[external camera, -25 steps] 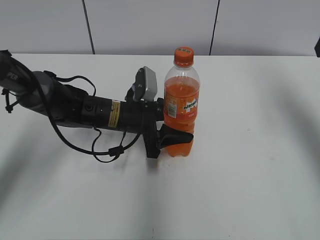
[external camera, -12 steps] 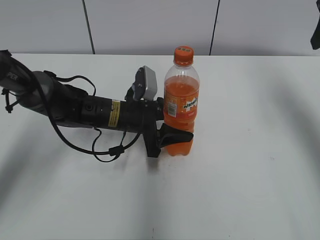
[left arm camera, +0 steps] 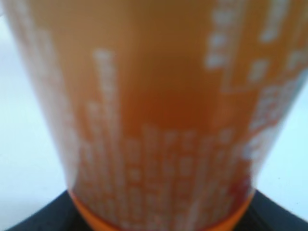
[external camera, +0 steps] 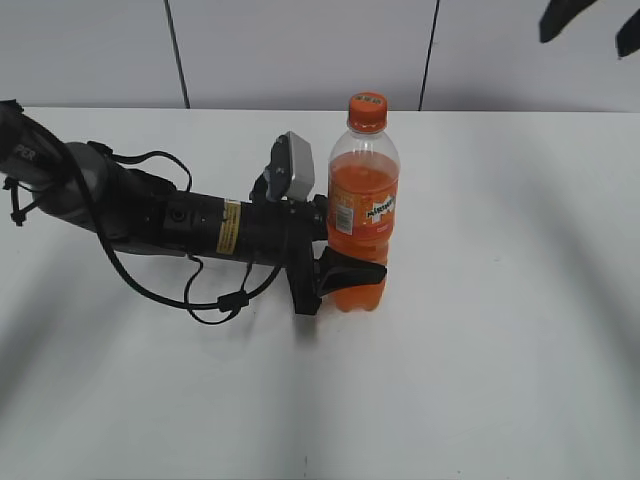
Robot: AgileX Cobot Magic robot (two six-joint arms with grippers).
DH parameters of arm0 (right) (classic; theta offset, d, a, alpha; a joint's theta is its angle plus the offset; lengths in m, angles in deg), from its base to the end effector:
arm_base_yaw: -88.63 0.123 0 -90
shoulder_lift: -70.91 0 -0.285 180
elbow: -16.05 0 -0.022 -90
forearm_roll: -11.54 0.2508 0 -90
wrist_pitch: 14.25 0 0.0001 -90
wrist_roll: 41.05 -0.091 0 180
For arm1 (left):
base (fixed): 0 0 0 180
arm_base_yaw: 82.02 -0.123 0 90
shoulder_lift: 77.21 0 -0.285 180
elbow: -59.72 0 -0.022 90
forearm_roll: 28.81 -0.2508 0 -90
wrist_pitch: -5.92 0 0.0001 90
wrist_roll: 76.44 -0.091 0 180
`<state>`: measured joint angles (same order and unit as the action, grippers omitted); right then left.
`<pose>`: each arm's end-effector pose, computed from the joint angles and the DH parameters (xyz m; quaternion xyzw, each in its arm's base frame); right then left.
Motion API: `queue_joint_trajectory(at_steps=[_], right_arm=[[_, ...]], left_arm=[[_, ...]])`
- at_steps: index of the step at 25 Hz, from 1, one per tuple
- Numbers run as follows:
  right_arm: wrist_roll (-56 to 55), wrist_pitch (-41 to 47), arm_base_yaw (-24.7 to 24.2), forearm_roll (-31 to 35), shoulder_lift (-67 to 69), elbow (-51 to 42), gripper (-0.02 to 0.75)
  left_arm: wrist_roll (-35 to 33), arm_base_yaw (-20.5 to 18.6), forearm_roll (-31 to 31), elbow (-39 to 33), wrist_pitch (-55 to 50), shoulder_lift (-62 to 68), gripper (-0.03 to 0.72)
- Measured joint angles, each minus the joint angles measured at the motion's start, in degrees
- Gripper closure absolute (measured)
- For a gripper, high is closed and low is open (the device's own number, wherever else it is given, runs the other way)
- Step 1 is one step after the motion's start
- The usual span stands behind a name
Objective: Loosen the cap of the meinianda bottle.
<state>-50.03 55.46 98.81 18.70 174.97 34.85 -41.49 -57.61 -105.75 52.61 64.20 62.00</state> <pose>0.3482 0.0733 0.3603 -0.0018 0.9744 0.0970 0.2030 0.3461 -0.2398 0.0825 0.5553 0.5976 -0.3939 0.4235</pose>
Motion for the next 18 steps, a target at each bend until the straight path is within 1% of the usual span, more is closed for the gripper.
queue_joint_trajectory(at_steps=[3, 10, 14, 18], right_arm=[[-2.97, 0.00, 4.38, 0.29, 2.63, 2.07, 0.173], [-5.81, 0.00, 11.66, 4.18, 7.34, 6.78, 0.173], [-6.15, 0.00, 15.28, 4.39, 7.34, 7.52, 0.173], [-11.04, 0.00, 18.68, 2.67, 7.34, 7.52, 0.173]], left_arm=[[0.00, 0.00, -0.12, 0.00, -0.05, 0.00, 0.284], [0.00, 0.00, -1.62, 0.12, 0.19, 0.00, 0.284], [0.00, 0.00, -1.81, 0.12, 0.30, 0.00, 0.284], [0.00, 0.00, -1.94, 0.12, 0.34, 0.00, 0.284]])
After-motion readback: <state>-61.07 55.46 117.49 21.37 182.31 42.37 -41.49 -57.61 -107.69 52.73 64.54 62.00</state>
